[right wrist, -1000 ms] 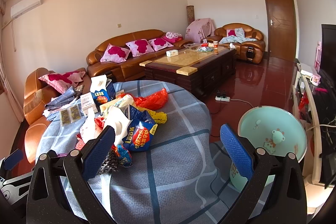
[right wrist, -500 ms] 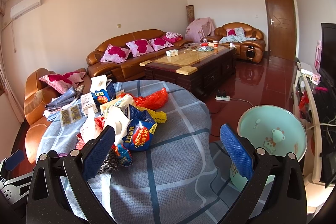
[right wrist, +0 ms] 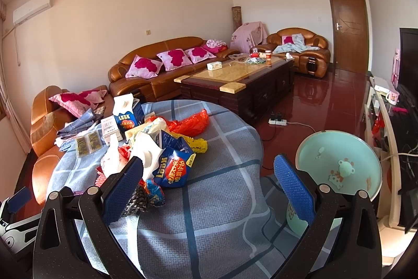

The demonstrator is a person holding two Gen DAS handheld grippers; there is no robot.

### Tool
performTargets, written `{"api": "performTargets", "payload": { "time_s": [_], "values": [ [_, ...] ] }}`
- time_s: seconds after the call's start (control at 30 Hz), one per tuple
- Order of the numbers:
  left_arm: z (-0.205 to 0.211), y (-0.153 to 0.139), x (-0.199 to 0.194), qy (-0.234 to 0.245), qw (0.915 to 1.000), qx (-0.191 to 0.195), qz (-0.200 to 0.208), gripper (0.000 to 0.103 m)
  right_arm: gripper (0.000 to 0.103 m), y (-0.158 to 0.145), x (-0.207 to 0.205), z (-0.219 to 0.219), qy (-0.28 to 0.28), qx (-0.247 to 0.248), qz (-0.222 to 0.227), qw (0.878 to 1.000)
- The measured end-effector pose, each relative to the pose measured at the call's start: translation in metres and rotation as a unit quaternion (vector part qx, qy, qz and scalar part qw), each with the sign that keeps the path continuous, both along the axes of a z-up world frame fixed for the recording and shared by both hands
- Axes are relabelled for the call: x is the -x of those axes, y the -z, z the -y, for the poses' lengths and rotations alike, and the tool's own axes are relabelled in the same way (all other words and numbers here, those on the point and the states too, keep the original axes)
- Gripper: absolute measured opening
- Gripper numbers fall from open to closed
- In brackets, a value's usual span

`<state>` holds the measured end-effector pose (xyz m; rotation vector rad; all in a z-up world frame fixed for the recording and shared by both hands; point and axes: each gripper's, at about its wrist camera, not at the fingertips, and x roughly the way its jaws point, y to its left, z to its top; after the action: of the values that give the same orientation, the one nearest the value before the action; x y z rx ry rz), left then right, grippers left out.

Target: Collect trash

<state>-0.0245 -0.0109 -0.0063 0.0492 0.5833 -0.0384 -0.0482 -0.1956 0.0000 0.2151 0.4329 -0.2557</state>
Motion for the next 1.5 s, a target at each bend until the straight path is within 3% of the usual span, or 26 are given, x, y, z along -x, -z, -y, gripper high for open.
{"api": "performTargets", "payload": {
  "time_s": [0.8, 1.23, 1.27, 1.37, 1.5],
  "values": [
    [0.007, 0.008, 0.003, 0.003, 0.9999, 0.002, -0.010, 0.097, 0.098, 0.001, 0.002, -0.002, 0.000, -0.005, -0.005, 1.000],
    [-0.003, 0.028, -0.007, -0.003, 0.9997, -0.004, -0.025, 0.097, 0.097, 0.026, -0.006, 0.012, -0.008, -0.030, -0.028, 0.999],
    [-0.007, 0.031, -0.010, -0.006, 0.9995, -0.006, -0.030, 0.097, 0.096, 0.028, -0.007, 0.014, -0.011, -0.034, -0.030, 0.999],
    [-0.023, 0.037, -0.020, -0.014, 0.9990, 0.003, -0.042, 0.097, 0.076, 0.036, -0.014, 0.017, -0.028, -0.048, -0.037, 0.998],
    [-0.037, 0.046, -0.028, -0.009, 0.9984, 0.018, -0.053, 0.097, 0.073, 0.047, -0.026, 0.009, -0.065, -0.067, -0.053, 0.994]
  ]
}}
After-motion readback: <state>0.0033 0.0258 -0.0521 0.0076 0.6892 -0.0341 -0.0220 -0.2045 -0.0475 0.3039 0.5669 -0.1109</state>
